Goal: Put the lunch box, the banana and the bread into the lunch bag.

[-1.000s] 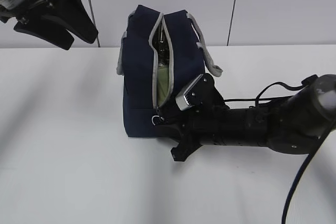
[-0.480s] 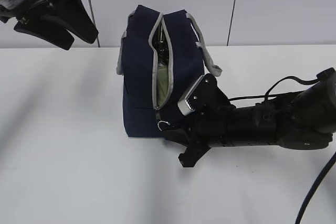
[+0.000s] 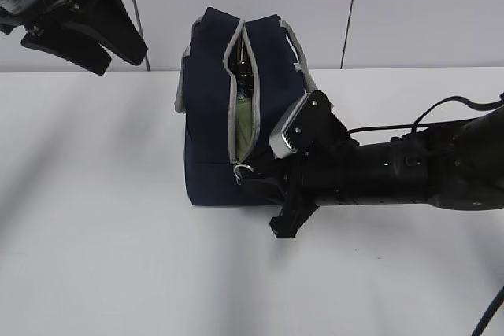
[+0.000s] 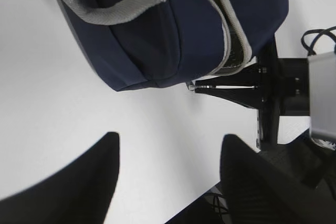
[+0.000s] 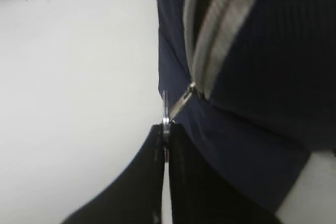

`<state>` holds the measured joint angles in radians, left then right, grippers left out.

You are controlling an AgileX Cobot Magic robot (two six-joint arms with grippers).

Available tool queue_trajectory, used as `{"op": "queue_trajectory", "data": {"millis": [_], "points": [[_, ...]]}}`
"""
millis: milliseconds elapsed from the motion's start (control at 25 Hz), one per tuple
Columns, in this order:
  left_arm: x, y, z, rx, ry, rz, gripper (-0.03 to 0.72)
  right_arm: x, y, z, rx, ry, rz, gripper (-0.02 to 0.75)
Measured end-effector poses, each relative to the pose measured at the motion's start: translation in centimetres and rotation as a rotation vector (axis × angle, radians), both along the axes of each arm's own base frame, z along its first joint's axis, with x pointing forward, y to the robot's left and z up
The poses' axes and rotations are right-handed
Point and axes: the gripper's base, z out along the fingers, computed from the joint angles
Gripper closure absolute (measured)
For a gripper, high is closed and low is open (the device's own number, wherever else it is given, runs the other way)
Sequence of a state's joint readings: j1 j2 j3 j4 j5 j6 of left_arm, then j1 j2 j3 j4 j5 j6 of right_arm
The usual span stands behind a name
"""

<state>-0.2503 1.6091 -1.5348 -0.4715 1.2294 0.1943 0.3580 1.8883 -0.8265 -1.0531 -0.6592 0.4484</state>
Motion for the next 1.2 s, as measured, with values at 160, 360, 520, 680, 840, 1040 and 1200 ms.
{"op": "queue_trajectory", "data": {"millis": [160, 360, 520, 680, 840, 1040, 1200], "points": [[0.0, 0.0, 0.0, 0.000, -0.001, 0.000, 0.264, -0.5, 0.1, 1.3, -0.032, -0.057, 0.073, 0.754], [0.1, 0.0, 0.0, -0.003, -0.010, 0.005, 0.264, -0.8, -0.1, 2.8, -0.050, -0.083, 0.120, 0.754], [0.3, 0.0, 0.1, -0.006, -0.024, 0.014, 0.264, -0.3, 0.2, 4.8, -0.060, -0.073, 0.161, 0.754], [0.3, 0.0, 0.1, -0.004, -0.038, 0.005, 0.264, 0.7, 0.6, 7.0, -0.056, -0.089, 0.170, 0.754], [0.5, 0.0, 0.2, -0.004, -0.072, -0.003, 0.264, 1.4, 1.0, 8.6, -0.024, -0.076, 0.166, 0.754], [0.8, 0.2, 0.2, -0.003, -0.086, 0.002, 0.264, 1.4, 1.0, 9.9, -0.024, -0.080, 0.170, 0.754], [1.4, 0.2, -0.6, 0.004, -0.072, -0.001, 0.267, 1.6, 1.0, 11.2, -0.014, -0.091, 0.150, 0.754]]}}
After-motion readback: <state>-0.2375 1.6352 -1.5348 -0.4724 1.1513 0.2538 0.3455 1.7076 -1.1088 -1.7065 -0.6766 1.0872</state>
